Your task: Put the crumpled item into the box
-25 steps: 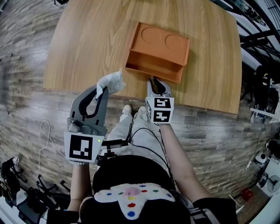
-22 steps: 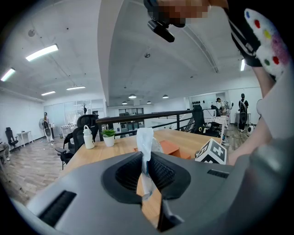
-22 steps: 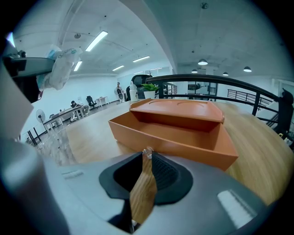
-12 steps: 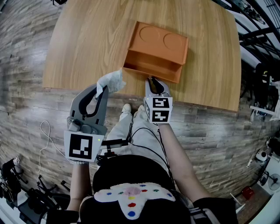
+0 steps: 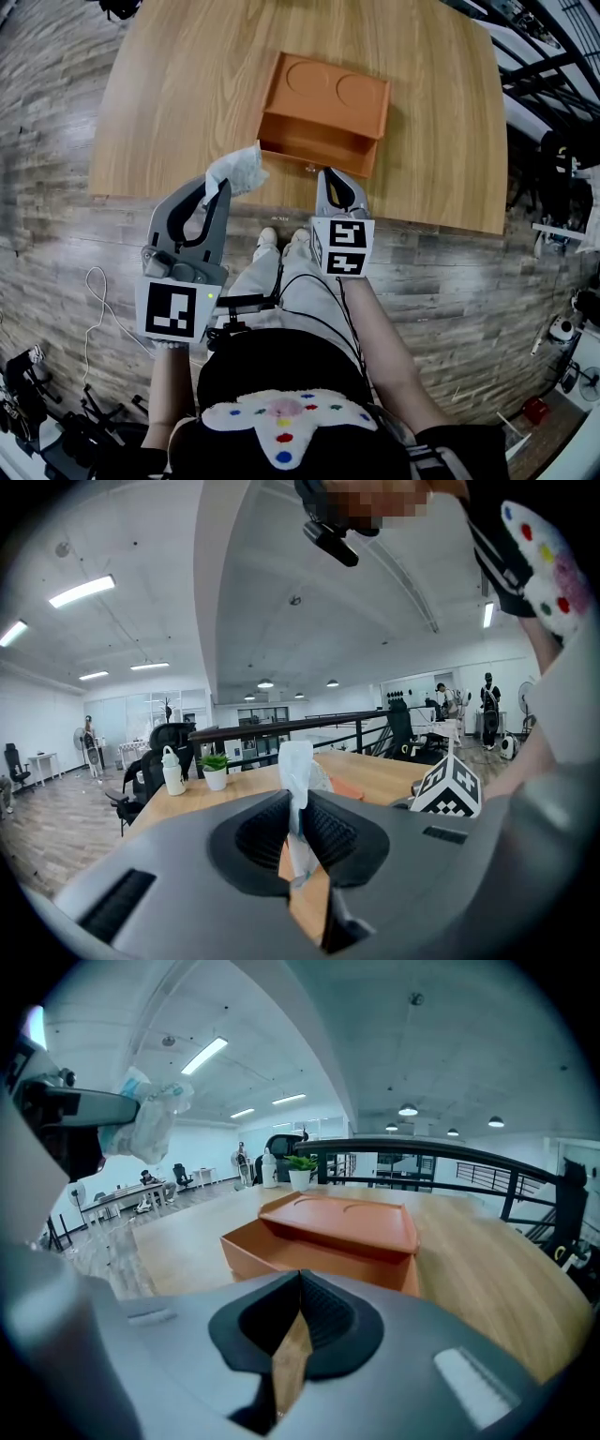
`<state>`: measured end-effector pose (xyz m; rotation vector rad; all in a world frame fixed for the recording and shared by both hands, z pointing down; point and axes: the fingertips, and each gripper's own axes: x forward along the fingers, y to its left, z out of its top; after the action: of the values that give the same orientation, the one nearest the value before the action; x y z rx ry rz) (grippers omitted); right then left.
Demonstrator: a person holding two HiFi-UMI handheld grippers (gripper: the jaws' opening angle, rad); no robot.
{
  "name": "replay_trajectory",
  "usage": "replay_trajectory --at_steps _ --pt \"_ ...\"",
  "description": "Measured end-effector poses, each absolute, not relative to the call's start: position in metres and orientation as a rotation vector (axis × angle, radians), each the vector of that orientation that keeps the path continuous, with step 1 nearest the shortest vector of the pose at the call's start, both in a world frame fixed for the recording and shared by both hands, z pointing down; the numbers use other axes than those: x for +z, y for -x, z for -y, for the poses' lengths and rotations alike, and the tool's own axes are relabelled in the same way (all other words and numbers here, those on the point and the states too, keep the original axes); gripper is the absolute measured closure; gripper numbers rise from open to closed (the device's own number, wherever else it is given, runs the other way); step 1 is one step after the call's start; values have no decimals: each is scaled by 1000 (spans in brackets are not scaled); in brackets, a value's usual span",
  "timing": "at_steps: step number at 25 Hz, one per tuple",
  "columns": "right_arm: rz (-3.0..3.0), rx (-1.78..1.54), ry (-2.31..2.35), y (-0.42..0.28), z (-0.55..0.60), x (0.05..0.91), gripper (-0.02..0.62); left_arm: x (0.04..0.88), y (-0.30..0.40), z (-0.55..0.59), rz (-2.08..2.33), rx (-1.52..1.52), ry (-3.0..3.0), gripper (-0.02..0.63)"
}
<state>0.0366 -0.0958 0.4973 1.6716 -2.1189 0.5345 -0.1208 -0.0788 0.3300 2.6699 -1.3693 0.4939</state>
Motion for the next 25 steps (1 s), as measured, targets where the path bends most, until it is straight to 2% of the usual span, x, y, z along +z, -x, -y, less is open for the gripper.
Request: replay_trajectory --at_steps 25 --pt "2209 244 -1901 -113 75 331 586 262 76 81 1335 375 -2823 565"
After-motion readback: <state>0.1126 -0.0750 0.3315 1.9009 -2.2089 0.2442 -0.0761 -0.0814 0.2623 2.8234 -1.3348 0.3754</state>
